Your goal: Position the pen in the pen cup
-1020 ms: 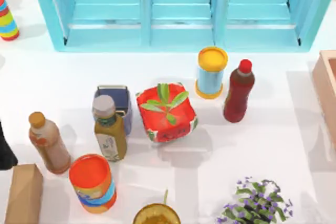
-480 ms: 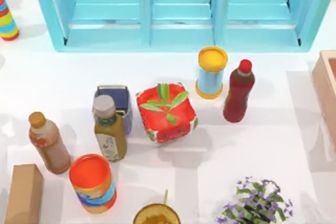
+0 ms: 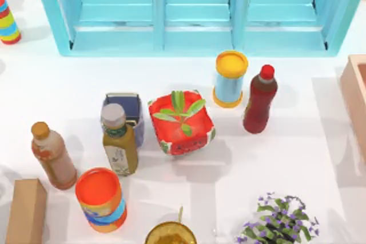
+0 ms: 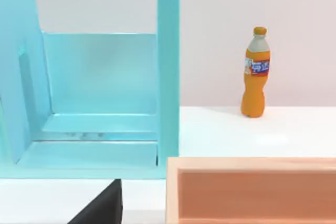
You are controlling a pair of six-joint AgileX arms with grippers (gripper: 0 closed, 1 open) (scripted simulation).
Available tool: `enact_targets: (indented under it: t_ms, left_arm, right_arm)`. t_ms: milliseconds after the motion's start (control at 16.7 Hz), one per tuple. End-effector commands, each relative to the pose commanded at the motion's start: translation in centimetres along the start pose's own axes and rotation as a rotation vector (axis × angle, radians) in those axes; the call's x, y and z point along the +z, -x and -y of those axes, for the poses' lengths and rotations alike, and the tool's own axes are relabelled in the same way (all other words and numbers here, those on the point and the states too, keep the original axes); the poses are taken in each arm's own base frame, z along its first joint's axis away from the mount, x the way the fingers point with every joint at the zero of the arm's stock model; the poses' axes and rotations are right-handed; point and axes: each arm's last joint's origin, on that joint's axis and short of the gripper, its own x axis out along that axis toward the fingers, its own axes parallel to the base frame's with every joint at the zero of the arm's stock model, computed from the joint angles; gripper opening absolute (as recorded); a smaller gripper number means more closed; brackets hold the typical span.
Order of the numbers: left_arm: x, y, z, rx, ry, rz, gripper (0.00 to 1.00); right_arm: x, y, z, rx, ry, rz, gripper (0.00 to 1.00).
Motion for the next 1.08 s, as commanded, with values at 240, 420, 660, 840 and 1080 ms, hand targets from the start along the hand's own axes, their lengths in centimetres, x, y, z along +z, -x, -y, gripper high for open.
enact_targets:
  t_ms: [240, 420, 660, 840, 1080]
  left_arm:
    - [3.9, -3.2, -4.4, -0.029, 0.212, -0.161, 1.00]
    - [5.4, -5.2, -7.3, -0.060, 0.327, -0.242, 1.00]
    - [6.0, -6.5, -9.0, -0.084, 0.393, -0.288, 1.00]
    - [6.0, -6.5, -9.0, -0.084, 0.393, -0.288, 1.00]
    - [5.9, -7.0, -8.9, -0.083, 0.391, -0.291, 1.00]
  right_arm:
    - [0.0, 0.0, 0.0, 0.000, 0.000, 0.000, 1.00]
    - [0.0, 0.0, 0.0, 0.000, 0.000, 0.000, 1.00]
    - [0.0, 0.0, 0.0, 0.000, 0.000, 0.000, 1.00]
    - [0.0, 0.0, 0.0, 0.000, 0.000, 0.000, 1.00]
    - [0.0, 0.0, 0.0, 0.000, 0.000, 0.000, 1.00]
